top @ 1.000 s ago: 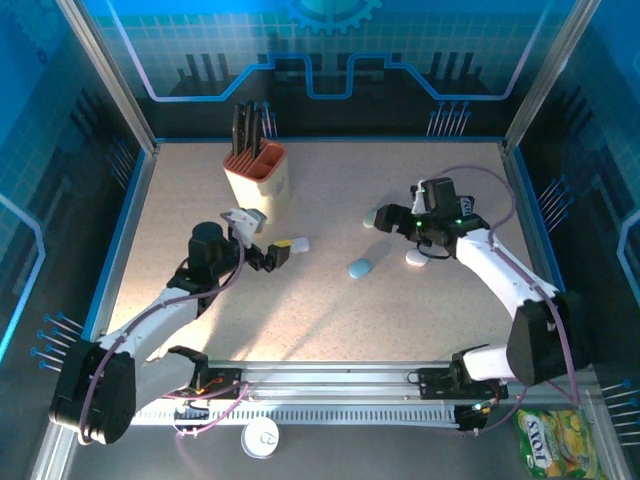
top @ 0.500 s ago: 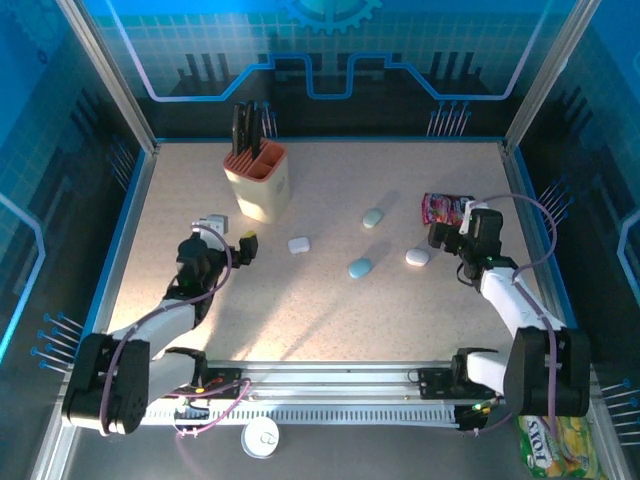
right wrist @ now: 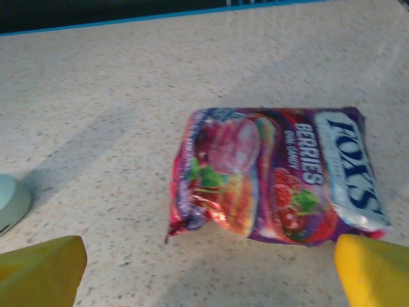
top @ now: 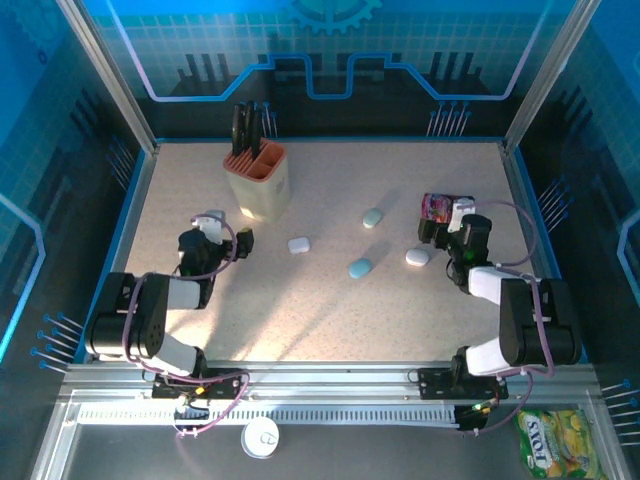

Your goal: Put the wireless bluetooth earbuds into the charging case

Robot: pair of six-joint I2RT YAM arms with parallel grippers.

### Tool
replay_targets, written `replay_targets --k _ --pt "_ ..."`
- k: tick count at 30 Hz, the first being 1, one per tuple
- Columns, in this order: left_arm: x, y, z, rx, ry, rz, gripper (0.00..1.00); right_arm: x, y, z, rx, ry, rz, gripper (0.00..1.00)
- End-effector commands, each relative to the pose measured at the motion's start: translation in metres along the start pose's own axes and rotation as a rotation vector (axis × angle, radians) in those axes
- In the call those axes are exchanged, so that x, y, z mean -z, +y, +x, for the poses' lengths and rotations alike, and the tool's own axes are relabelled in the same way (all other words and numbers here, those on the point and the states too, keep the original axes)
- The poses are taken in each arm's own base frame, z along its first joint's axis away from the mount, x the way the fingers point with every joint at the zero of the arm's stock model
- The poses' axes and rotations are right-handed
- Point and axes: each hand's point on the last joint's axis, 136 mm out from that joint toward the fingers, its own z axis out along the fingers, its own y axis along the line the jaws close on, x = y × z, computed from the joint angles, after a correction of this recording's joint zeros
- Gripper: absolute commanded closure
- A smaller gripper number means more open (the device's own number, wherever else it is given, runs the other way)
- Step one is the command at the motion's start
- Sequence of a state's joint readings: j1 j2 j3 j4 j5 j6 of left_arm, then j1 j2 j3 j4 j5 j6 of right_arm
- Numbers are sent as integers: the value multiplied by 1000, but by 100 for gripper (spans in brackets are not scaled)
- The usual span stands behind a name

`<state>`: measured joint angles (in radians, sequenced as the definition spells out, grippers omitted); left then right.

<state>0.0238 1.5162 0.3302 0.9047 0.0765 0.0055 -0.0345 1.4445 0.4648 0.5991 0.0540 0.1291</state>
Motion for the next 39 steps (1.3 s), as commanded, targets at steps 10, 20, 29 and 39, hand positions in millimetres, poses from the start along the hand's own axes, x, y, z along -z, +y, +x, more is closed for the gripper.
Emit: replay_targets --k 10,20,29,39 --pt "-10 6 -17 4 -39 -15 1 -5 41 -2 181 -115 -123 0" --pt "-10 6 -16 4 -39 -15 1 -5 40 -3 181 -122 -111 0" --pt "-10 6 -17 -1 -40 -17 1 -6 40 -3 181 -120 -112 0" --pt "-11 6 -17 -2 -37 -18 1 -5 40 -2 181 -120 -111 0"
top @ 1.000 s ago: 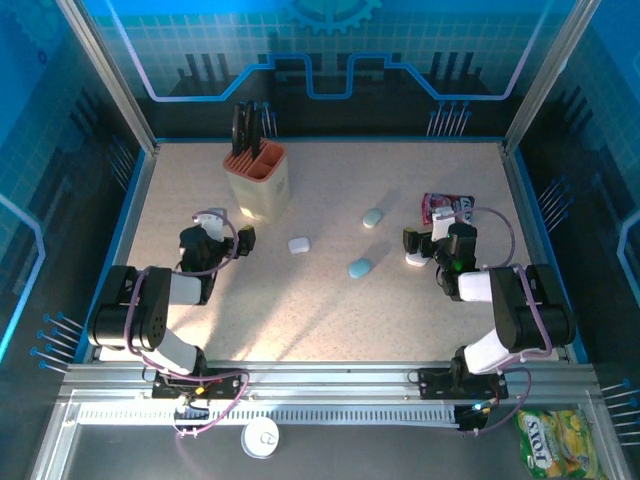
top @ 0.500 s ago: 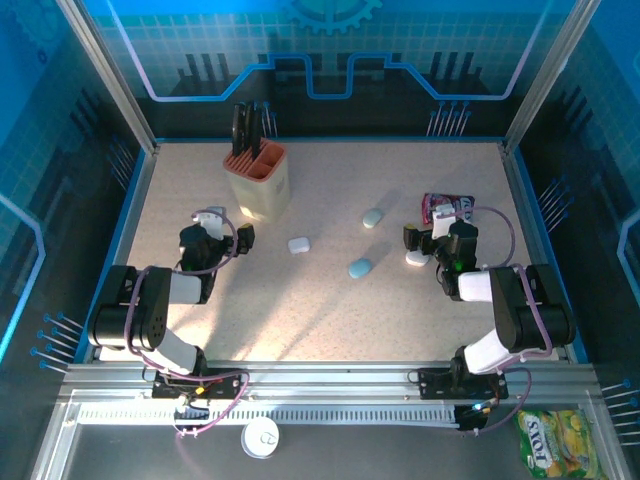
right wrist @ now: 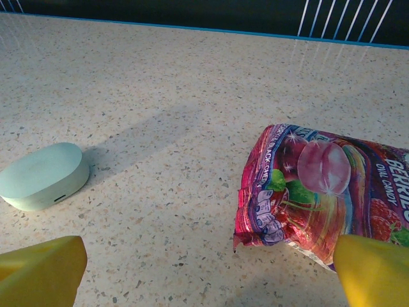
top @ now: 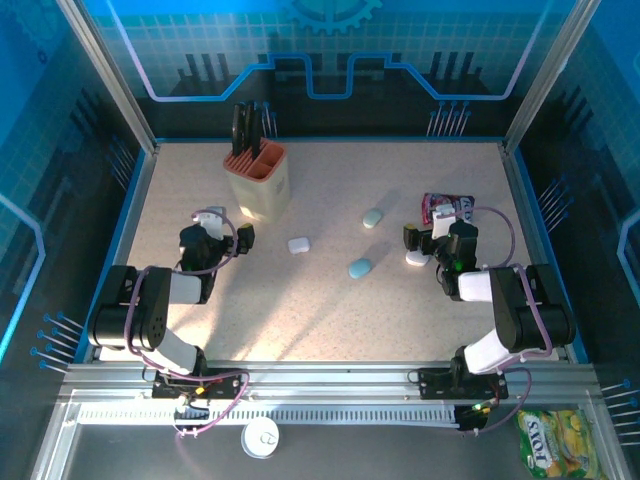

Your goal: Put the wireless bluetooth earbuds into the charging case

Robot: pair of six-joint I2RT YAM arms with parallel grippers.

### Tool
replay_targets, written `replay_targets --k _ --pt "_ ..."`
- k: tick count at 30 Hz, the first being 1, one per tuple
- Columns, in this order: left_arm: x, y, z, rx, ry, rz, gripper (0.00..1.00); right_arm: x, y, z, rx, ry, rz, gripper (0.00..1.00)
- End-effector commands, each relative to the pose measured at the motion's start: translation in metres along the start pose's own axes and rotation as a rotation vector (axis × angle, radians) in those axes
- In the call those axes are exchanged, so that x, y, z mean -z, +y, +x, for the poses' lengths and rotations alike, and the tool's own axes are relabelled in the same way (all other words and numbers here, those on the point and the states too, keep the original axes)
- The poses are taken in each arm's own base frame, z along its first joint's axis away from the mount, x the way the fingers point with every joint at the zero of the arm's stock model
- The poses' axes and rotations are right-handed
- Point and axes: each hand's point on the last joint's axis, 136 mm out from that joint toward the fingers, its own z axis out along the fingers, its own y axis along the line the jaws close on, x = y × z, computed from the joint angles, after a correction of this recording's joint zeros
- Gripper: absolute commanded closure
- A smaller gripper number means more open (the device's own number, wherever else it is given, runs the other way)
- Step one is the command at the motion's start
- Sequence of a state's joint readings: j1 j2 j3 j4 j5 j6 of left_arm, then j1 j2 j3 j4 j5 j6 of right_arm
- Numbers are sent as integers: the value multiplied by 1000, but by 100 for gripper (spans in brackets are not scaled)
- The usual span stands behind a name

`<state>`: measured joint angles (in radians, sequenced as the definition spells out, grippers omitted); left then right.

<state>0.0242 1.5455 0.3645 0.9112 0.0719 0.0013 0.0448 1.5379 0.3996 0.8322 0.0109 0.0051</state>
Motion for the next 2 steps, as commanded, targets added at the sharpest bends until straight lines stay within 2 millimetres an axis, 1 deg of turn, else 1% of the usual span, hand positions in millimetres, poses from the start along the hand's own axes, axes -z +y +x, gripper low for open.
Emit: replay_targets --k 1,2 --pt "-3 4 -10 -5 -27 -14 1 0 0 -12 22 -49 10 0" --pt "-3 4 -9 -5 -27 -14 1 2 -3 -12 21 -58 28 0"
